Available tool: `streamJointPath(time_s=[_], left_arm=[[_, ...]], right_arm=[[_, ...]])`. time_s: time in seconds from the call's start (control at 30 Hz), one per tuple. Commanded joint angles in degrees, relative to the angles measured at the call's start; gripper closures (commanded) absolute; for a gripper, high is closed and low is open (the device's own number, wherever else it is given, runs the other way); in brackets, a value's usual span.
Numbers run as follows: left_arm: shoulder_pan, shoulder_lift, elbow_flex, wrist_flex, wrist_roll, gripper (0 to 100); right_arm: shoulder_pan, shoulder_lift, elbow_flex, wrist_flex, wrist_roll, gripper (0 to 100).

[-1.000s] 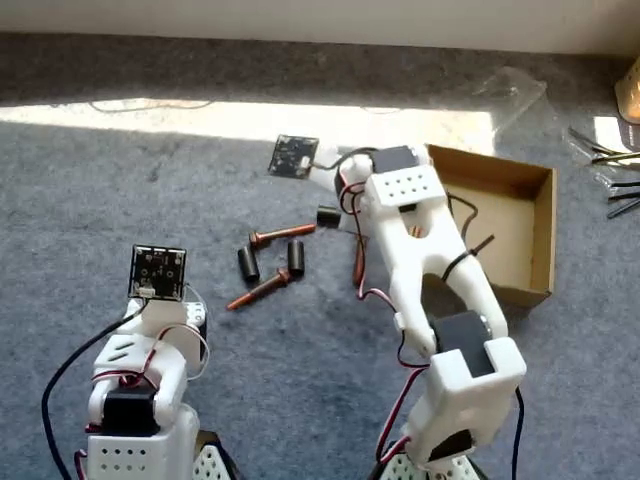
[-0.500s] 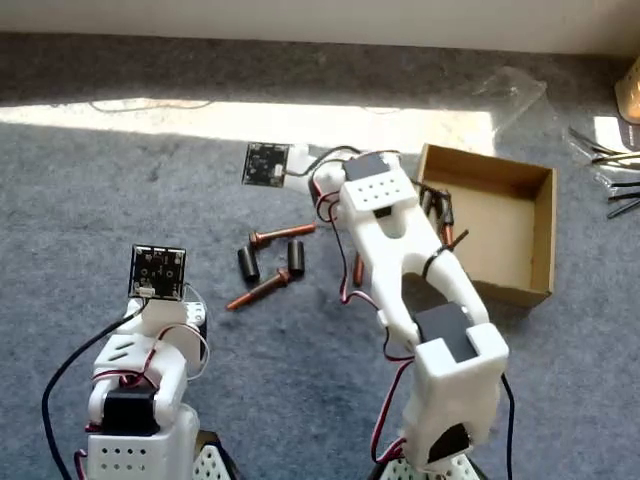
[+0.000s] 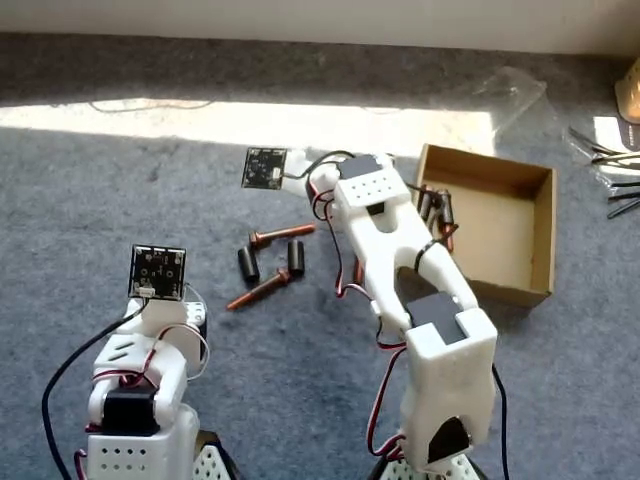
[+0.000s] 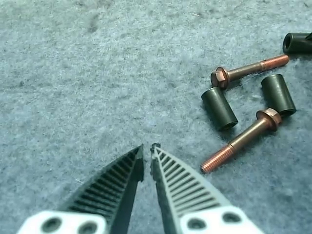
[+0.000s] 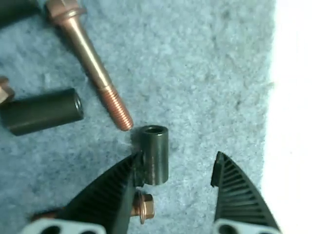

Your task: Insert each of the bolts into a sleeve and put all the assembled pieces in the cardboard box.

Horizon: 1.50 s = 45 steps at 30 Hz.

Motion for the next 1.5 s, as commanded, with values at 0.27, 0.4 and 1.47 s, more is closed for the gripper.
streamJointPath(time_s=[0.27,0.4,1.47], left_arm=[[-0.31,-0.66,-0.66,-1.14,-0.26,96],[-0.31,-0.66,-0.66,-1.14,-0.26,96],[-0.31,-0.66,1.01,-1.49,-0.35,96]], right_arm=[[-0.66,6.29,-3.21,-1.36,0.62,79.3],[-0.66,6.55,-3.21,-1.36,0.62,79.3],[-4.97,-10.42,-2.95,11.12,-13.8,96.5]])
